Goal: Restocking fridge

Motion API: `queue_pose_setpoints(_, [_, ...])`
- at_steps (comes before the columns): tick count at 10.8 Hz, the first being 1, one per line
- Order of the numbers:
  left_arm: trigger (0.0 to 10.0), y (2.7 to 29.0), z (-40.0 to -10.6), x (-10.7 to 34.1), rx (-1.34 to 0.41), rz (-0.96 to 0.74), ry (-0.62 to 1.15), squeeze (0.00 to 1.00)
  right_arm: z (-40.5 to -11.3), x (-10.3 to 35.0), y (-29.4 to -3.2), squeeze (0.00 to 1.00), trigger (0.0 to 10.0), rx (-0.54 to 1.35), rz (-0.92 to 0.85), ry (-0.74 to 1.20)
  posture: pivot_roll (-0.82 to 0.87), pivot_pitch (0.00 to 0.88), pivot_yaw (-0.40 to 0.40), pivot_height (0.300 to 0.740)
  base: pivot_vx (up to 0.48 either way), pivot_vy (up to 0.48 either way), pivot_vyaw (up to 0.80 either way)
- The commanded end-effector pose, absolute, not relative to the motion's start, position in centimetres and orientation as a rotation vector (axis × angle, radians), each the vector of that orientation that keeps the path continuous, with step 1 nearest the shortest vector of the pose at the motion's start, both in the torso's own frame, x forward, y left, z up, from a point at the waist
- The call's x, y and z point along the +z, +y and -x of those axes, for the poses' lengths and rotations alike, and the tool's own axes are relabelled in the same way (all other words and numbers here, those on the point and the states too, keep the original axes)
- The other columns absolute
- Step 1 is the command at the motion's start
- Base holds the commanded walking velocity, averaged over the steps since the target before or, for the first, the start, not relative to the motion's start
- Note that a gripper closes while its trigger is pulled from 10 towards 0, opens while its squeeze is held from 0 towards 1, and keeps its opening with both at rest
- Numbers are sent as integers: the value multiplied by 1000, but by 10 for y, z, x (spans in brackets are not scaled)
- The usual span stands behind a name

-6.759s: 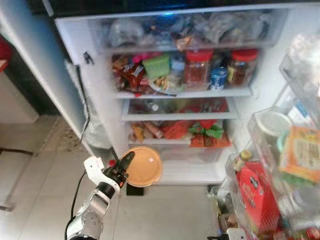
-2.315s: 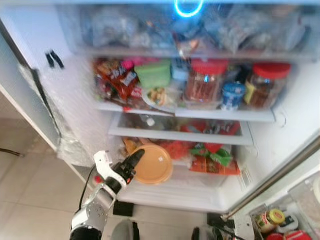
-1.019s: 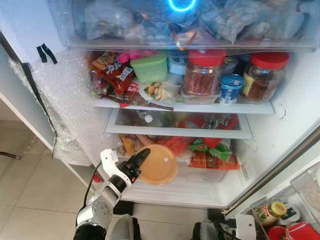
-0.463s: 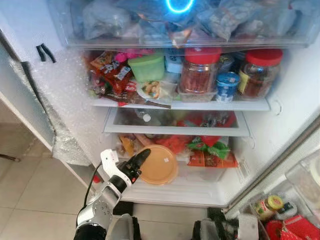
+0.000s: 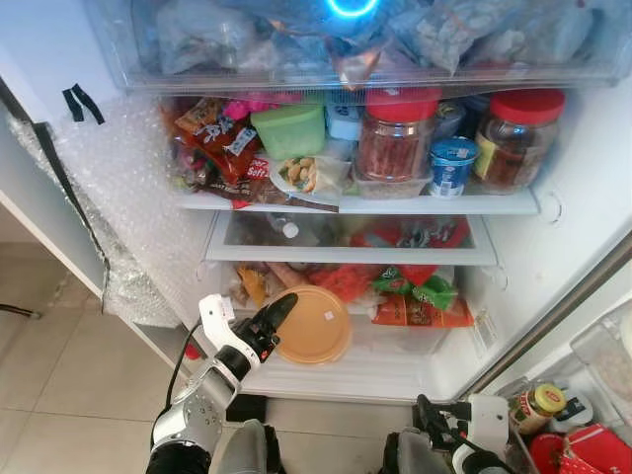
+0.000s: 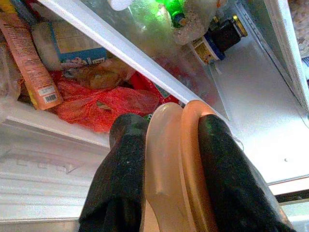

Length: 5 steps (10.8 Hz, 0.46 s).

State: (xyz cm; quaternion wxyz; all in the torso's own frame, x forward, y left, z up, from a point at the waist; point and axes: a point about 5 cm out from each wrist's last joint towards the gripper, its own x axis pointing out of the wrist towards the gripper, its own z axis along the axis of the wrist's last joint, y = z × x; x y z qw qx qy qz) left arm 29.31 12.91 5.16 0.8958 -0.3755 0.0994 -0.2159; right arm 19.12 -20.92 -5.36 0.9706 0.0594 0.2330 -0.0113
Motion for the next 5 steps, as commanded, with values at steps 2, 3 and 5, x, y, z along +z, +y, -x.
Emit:
queue_pose_setpoints(2, [10000,127,-296,57,-468,769,186,0,-206,-37,-224,0,10000,-52,-92,364,-19,114,62,639,0,0,0])
queue_pose_setpoints(3, [10000,125,-299,62,-471,769,165,0,-199,-46,-222,0,10000,-64,-90,433,-6,110,61,639,0,0,0])
queue_pose_setpoints(5, [10000,123,-306,67,-476,776,146,0,-188,-57,-220,0,10000,-64,-88,524,-9,105,57,639,0,0,0])
